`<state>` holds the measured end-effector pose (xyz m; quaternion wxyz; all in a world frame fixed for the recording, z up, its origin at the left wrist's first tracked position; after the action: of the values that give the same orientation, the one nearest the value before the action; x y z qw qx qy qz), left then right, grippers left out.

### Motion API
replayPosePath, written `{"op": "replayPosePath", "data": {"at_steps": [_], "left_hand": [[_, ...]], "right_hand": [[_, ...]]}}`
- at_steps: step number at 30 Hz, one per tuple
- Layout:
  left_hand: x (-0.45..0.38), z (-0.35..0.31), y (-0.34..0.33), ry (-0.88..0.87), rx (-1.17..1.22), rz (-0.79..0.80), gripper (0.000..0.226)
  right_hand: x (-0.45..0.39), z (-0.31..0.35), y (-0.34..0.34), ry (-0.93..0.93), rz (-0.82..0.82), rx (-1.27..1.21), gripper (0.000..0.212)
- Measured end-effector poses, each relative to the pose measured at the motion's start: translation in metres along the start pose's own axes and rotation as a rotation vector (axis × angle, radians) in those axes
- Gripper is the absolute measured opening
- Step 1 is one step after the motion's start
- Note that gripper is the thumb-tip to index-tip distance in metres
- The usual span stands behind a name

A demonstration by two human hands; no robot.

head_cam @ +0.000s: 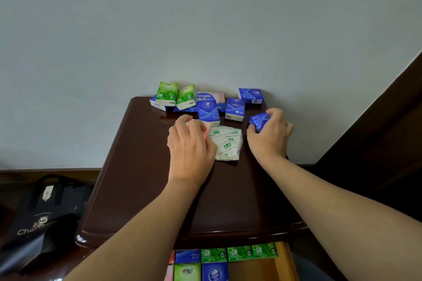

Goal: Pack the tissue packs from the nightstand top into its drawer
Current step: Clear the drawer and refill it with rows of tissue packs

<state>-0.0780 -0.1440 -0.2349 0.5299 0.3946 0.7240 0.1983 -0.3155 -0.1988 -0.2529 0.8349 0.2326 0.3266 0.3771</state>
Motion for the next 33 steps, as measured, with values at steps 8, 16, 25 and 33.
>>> {"op": "replayPosePath", "data": {"at_steps": [8, 16, 25, 33], "left_hand": [[0.015, -0.003, 0.022, 0.030, 0.362, -0.028, 0.040], [0.097, -0.021, 0.094, 0.109, 0.483, 0.009, 0.067], [0.245, 0.009, 0.128, 0.675, 0.625, 0.263, 0.087], [0.286, 0.026, 0.144, 0.672, 0.536, 0.283, 0.079]], "right_hand": [[0.023, -0.006, 0.022, -0.043, 0.067, -0.163, 0.063], [0.100, -0.009, 0.096, -0.093, 0.144, -0.417, 0.059], [0.246, -0.045, 0.139, -0.348, 0.485, -0.418, 0.031], [0.320, -0.087, 0.130, -0.701, 0.551, -0.522, 0.041]]}}
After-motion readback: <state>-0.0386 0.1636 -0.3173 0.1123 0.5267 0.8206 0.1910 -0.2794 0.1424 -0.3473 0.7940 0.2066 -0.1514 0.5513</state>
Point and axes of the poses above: each hand's wrist, its own x-axis away from the middle knuckle, its own y-axis out of the back of the hand, z = x × y, the point moved 9 cm from there along -x, towards the middle knuckle, and after that the axes turned 6 degrees about -z, right-handed, at the moved point
